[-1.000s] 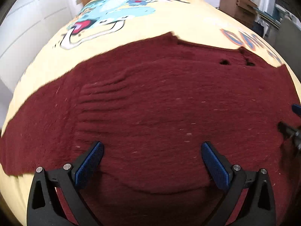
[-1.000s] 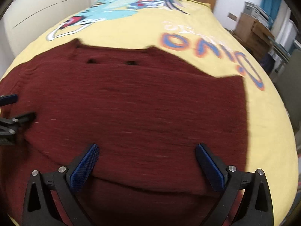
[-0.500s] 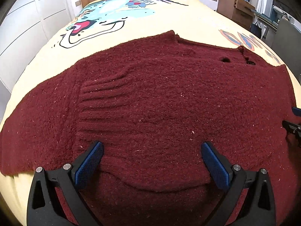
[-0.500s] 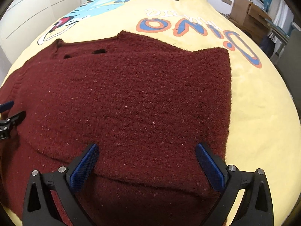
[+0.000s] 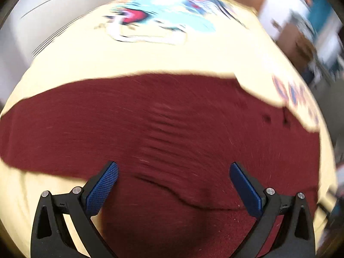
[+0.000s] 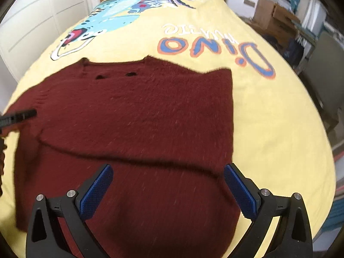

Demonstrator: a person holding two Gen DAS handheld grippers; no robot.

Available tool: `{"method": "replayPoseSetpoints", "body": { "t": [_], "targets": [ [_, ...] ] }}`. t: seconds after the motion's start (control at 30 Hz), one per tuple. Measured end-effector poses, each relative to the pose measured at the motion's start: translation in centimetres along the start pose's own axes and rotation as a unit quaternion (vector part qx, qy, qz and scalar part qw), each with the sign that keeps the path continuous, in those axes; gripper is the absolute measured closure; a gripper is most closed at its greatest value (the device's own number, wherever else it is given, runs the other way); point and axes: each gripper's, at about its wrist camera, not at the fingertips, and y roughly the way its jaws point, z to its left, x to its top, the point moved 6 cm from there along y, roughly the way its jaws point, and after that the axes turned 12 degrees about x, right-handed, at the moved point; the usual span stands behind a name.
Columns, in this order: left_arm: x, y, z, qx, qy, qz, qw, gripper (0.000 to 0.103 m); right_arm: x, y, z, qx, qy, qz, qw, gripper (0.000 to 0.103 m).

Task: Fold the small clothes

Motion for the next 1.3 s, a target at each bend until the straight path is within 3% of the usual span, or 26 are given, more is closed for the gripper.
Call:
{"method": "replayPoseSetpoints", "body": {
  "t": [0.17, 0.27, 0.4, 0.53, 0.67, 0.83, 0.93, 1.03, 1.13, 1.2, 1.27, 1.3],
  "targets": [
    [1.9, -1.8, 9.5, 0.027, -0.112, 0.005, 0.9933, 0.001, -1.1, -2.0, 1.1, 0.027, 0.013, -0.010, 1.000, 0.000],
    [1.7, -2.0, 15.8, 0.053, -0.186, 0.024, 0.9809, 0.001, -1.1, -2.7, 1.2, 0.017, 0.011, -0.019, 1.000, 0.000],
    [1.1, -3.0, 21.9, 0.064, -0.266, 0.019, 0.9617, 0.001, -0.6, -3.0, 0.7, 0.001, 0.014, -0.026, 1.000, 0.000],
    [0.1, -2.0, 26.1, 0.085, -0.307, 0.037, 0.9473, 0.001, -0.5, -3.2, 0.4, -0.001, 0.026, -0.030, 0.999, 0.000],
    [-1.1, 0.9, 29.2, 0.106, -0.344, 0.083, 0.9292, 0.001, -1.1, -3.0, 0.3, -0.007, 0.025, -0.021, 0.999, 0.000],
    [-2.2, 3.9, 30.7, 0.102, -0.357, 0.125, 0.9200, 0.001, -1.5, -2.9, -0.1, -0.015, 0.030, -0.013, 0.999, 0.000],
    [-2.0, 4.5, 31.2, 0.090, -0.365, 0.117, 0.9193, 0.004, -1.6, -3.0, -0.5, -0.023, 0.031, -0.010, 0.999, 0.000],
    [-1.7, 5.1, 31.3, 0.082, -0.351, 0.119, 0.9253, 0.016, -1.8, -3.1, -0.6, -0.025, 0.034, -0.009, 0.999, 0.000],
    [-1.4, 6.1, 31.7, 0.076, -0.334, 0.126, 0.9312, 0.038, -1.9, -3.1, -0.7, -0.034, 0.033, -0.008, 0.999, 0.000],
    [-1.4, 5.9, 32.3, 0.069, -0.337, 0.122, 0.9309, 0.074, -2.0, -3.1, -0.8, -0.038, 0.034, -0.007, 0.999, 0.000],
    [-1.1, 5.7, 32.4, 0.041, -0.348, 0.115, 0.9296, 0.090, -2.0, -3.1, -0.9, -0.036, 0.037, -0.007, 0.999, 0.000],
    [-0.9, 5.3, 32.3, 0.039, -0.343, 0.114, 0.9314, 0.091, -2.0, -3.2, -0.9, -0.037, 0.036, -0.007, 0.999, 0.000]
  ]
}}
